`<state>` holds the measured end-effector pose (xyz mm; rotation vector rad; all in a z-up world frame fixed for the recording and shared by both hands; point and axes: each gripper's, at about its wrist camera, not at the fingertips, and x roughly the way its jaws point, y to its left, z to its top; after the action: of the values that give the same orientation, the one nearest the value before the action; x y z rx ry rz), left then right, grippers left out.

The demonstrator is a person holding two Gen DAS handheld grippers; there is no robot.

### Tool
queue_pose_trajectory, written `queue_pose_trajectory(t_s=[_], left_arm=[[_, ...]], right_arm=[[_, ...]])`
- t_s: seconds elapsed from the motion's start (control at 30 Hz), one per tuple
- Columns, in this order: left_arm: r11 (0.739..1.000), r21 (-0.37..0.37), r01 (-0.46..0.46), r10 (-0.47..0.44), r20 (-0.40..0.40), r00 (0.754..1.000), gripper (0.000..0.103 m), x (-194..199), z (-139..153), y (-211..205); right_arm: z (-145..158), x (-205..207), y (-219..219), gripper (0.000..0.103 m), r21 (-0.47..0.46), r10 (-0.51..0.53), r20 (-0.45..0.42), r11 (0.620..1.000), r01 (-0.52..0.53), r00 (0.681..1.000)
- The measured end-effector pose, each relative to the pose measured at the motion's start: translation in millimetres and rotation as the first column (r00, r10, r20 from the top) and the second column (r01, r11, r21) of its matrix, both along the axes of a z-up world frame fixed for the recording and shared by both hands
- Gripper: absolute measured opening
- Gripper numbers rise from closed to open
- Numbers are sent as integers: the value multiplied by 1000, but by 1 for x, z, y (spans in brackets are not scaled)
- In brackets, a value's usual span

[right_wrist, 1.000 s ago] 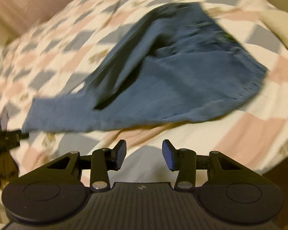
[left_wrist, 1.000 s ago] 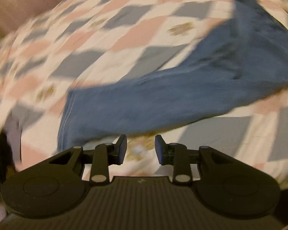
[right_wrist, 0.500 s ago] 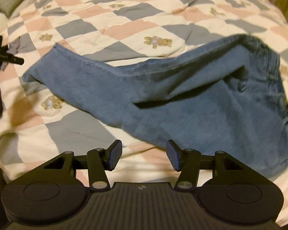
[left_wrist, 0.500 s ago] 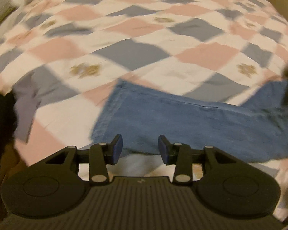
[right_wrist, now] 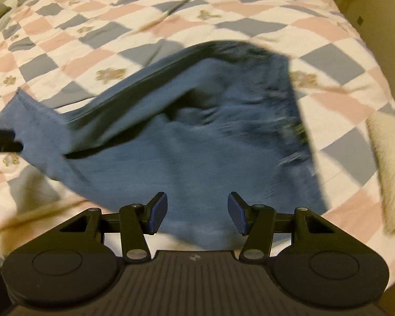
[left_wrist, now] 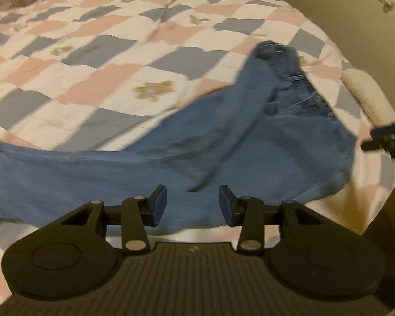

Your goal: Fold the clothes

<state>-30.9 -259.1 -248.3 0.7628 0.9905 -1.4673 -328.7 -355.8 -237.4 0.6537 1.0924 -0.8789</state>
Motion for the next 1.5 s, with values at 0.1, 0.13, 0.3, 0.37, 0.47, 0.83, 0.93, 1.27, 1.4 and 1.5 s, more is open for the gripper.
queue_pose_trajectory(t_s=[0.1, 0.13, 0.3, 0.37, 0.47, 0.83, 0.93, 1.27, 1.4, 1.5], left_arm=[[991, 35, -131, 133, -58, 989, 39, -47, -11, -5], [981, 47, -188, 190, -68, 979, 39, -63, -16, -5], [859, 96, -503, 505, -6, 863, 39, -147, -32, 10], [794, 134, -593, 598, 3, 801, 36, -158, -29, 21], [716, 87, -692, 689, 69, 722, 35, -154, -8, 40], [580, 2, -815, 802, 175, 571, 35, 6, 15, 54], [602, 18, -798, 787, 151, 598, 37, 81, -4, 35], [530, 322, -785, 796, 130, 591, 37, 298, -103, -52], [500, 424, -755, 777, 165, 607, 38, 332, -140, -80], [485, 460, -743, 761, 197, 619, 37, 336, -157, -92]], right_arm=[[6, -53, -57, 54, -3, 84, 32, 997, -83, 996], [7, -69, -79, 54, -1, 117, 50, 993, -117, 992], [-5, -119, -153, 54, -26, 348, 47, 937, -347, 936], [-9, -123, -160, 54, -26, 447, 37, 895, -446, 894], [-16, -114, -154, 54, -24, 556, 81, 831, -556, 827], [-55, 47, -49, 54, 111, 607, 438, 695, -710, 663], [-75, 107, -14, 54, 104, 651, 420, 657, -747, 632], [-133, 180, 11, 54, 265, 470, 288, 798, -541, 834], [-140, 182, 8, 54, 293, 415, 243, 830, -474, 877], [-140, 182, 6, 54, 293, 426, 218, 830, -475, 878]])
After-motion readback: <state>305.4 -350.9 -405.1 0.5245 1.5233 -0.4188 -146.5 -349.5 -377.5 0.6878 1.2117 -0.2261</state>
